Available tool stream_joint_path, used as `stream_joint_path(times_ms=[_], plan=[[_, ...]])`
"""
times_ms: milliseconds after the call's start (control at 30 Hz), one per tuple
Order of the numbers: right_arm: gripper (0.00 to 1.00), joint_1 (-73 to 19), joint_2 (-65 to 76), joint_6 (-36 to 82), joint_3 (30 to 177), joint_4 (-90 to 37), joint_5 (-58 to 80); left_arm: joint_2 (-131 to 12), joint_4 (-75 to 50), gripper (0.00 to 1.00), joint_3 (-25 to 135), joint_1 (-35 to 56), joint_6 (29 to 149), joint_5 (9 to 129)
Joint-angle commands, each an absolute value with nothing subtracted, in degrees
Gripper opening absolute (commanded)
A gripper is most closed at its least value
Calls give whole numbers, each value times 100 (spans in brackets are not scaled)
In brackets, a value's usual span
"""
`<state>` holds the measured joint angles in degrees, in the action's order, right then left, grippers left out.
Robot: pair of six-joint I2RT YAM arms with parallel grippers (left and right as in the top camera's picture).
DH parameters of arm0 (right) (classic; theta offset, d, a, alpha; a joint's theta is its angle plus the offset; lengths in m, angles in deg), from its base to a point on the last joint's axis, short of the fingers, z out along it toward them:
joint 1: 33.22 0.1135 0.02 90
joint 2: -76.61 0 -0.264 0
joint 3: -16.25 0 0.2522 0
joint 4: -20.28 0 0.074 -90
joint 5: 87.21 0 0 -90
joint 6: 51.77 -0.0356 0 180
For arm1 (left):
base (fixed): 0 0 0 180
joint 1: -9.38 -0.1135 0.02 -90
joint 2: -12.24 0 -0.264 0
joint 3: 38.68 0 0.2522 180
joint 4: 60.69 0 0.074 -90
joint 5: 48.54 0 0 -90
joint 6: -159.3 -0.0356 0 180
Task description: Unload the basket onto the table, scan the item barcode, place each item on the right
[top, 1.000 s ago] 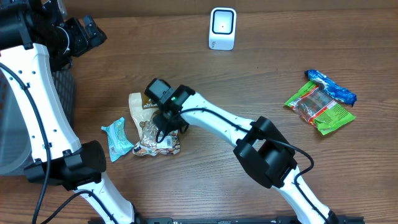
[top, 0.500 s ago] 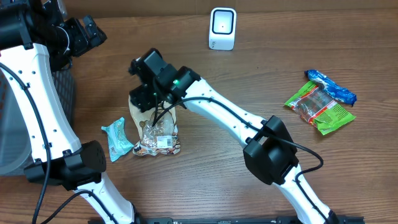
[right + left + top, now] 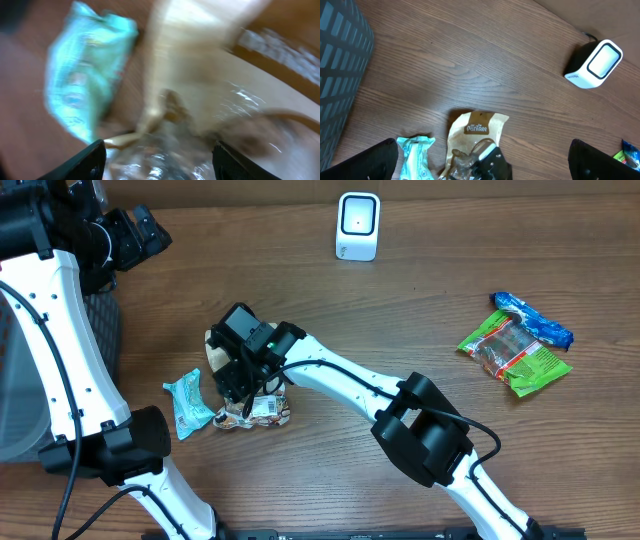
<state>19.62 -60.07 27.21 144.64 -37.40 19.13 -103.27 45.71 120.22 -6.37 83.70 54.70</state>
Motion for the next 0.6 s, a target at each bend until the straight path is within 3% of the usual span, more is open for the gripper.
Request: stream_joint_path(times_ms=[0, 333, 567], plan=[[69, 1831, -6016, 2205, 14426, -4014, 711, -10239, 4573, 100, 12107, -582, 8258, 5441], [59, 1407, -6014, 1392, 14429, -5382, 363, -10239, 4573, 100, 12107, -582, 8256, 5439], [58, 1267, -5983, 2074, 14999, -5552, 875, -10239, 4573, 100, 12107, -582, 8256, 5441]])
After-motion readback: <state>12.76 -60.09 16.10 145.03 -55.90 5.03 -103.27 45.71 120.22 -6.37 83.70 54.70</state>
